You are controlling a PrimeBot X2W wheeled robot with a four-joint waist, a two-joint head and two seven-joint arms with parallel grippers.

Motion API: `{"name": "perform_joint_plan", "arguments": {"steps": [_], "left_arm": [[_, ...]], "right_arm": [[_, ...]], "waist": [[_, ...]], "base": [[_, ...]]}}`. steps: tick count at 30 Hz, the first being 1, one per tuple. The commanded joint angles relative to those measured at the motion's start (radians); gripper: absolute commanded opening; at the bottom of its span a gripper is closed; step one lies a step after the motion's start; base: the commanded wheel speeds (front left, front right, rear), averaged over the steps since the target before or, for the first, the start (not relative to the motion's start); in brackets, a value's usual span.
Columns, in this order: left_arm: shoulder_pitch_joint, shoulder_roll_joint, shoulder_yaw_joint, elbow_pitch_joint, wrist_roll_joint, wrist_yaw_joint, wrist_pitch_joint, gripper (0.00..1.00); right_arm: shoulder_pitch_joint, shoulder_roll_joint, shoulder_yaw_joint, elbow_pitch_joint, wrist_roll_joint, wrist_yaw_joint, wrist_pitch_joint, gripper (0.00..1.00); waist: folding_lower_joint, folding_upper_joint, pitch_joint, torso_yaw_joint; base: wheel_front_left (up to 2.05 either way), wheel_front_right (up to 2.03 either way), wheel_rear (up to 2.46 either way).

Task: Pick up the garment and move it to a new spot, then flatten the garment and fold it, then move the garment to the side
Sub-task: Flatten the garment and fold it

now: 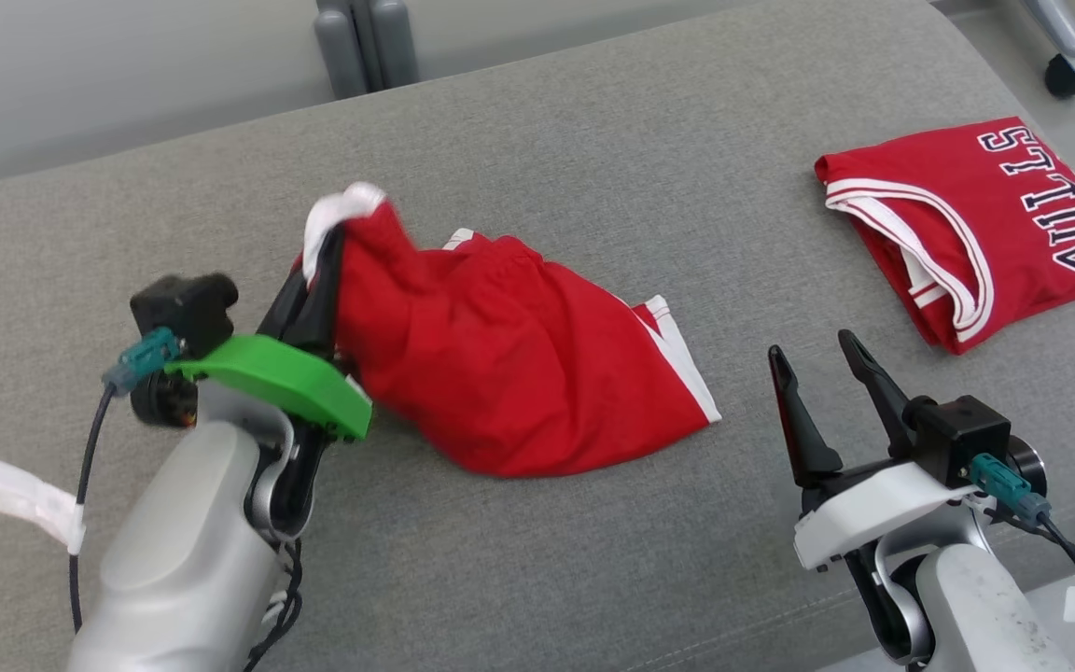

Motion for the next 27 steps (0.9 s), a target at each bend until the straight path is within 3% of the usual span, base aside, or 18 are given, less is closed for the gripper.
{"name": "perform_joint_plan", "arguments": {"steps": [1,4,5,6,7,11,15,21,27], "left_arm": [[0.023,0.006,0.003,0.042,0.007,0.016,0.002,0.00],[0.061,0.018,-0.006,0.164,0.007,0.057,0.043,0.04],[0.063,0.019,-0.009,0.192,0.008,0.069,0.057,0.29],[0.061,0.020,-0.012,0.224,0.012,0.086,0.076,0.90],[0.057,0.020,-0.014,0.246,0.013,0.096,0.089,1.00],[0.020,0.028,-0.009,0.309,0.012,0.158,0.147,1.00],[-0.037,0.029,0.009,0.290,0.000,0.186,0.171,1.00],[-0.133,-0.014,-0.029,0.227,-0.011,0.146,0.280,1.00],[-0.202,-0.063,-0.054,0.250,-0.044,0.129,0.421,1.00]], "right_arm": [[0.010,-0.004,-0.002,-0.006,-0.004,-0.002,0.003,1.00],[0.009,-0.008,-0.002,-0.013,-0.007,-0.002,0.011,1.00],[0.008,-0.008,-0.001,-0.015,-0.007,-0.002,0.013,1.00],[0.007,-0.008,-0.001,-0.016,-0.008,-0.002,0.015,1.00],[0.007,-0.010,0.000,-0.017,-0.007,-0.002,0.016,1.00],[0.013,-0.010,0.000,-0.021,-0.007,-0.002,0.020,1.00],[0.018,-0.007,0.003,-0.024,-0.007,-0.002,0.023,1.00],[0.023,0.000,0.006,-0.022,0.001,-0.002,0.015,1.00],[-0.016,0.014,0.029,-0.011,0.009,-0.002,-0.005,1.00]], "waist": [[-0.0001,0.0000,-0.002,0.029],[-0.0001,0.0000,-0.004,0.047],[-0.0001,0.0000,-0.005,0.051],[-0.0001,0.0000,-0.006,0.056],[-0.0001,0.0000,-0.008,0.059],[-0.0001,0.0000,-0.017,0.071],[-0.0001,0.0000,-0.021,0.070],[-0.0001,0.0000,-0.003,0.030],[-0.0001,0.0000,0.037,-0.073]], "base": [[0.00,0.00,0.00],[0.00,0.00,0.00],[0.00,0.00,0.00],[0.00,0.00,0.00],[0.00,0.00,0.00],[0.00,0.00,0.00],[0.00,0.00,0.00],[0.00,0.00,0.00],[0.00,0.00,0.00]]}}
